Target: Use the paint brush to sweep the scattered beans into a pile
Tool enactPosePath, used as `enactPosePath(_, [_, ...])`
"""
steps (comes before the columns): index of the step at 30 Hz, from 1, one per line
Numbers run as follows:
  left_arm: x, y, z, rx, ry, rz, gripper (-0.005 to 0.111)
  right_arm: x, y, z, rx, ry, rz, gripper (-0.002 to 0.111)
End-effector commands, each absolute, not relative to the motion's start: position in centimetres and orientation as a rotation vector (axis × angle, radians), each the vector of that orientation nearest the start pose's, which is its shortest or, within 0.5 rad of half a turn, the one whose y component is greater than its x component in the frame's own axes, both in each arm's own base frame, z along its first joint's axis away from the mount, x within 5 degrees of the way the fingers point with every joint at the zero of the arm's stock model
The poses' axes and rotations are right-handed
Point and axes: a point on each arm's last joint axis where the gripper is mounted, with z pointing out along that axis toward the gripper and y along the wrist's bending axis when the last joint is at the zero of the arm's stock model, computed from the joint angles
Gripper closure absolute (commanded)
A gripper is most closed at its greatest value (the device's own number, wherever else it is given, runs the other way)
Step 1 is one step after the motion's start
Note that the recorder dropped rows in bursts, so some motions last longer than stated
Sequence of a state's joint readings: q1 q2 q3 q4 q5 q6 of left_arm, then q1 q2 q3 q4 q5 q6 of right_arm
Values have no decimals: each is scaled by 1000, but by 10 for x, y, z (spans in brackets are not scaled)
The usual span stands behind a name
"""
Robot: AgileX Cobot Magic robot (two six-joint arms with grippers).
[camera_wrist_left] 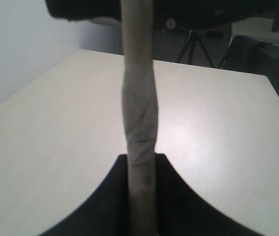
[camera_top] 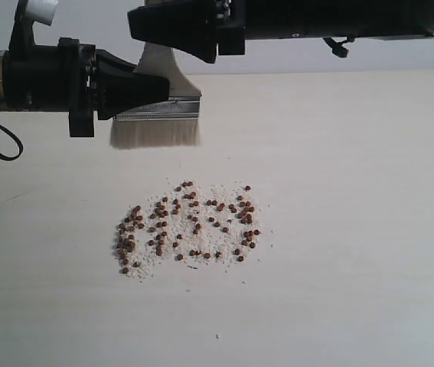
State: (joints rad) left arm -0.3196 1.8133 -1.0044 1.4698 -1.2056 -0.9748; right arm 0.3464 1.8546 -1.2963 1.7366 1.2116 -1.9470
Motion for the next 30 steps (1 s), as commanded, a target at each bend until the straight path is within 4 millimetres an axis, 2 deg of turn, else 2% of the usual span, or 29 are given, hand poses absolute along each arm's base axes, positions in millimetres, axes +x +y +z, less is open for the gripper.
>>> enactPosePath(1, [292, -189, 227, 1246, 1410, -1207, 107, 335, 212, 295, -1113, 1323, 1277, 33])
enactPosePath(3, [292, -189, 227, 1246, 1410, -1207, 107, 335, 212, 295, -1109, 1328, 1282, 34])
enactPosePath(6, [292, -189, 227, 1244, 1410, -1207, 107, 336, 212, 292, -1092, 1355, 1306, 49])
enactPosePath(8, [292, -189, 227, 1235, 1411, -1209, 107, 337, 213, 287, -1089, 1368, 1312, 53])
enactPosePath(13, [292, -189, 228, 1230, 1411, -1210, 107, 343, 214, 273, -1081, 1401, 1327, 55])
enactPosePath(17, [292, -189, 227, 1232, 1411, -1210, 107, 343, 215, 278, -1085, 1386, 1320, 60])
enactPosePath(25, [292, -189, 227, 1234, 1411, -1210, 107, 344, 215, 282, -1089, 1371, 1313, 62])
enactPosePath(30, [292, -189, 227, 1234, 1411, -1210, 107, 342, 214, 286, -1092, 1362, 1308, 89])
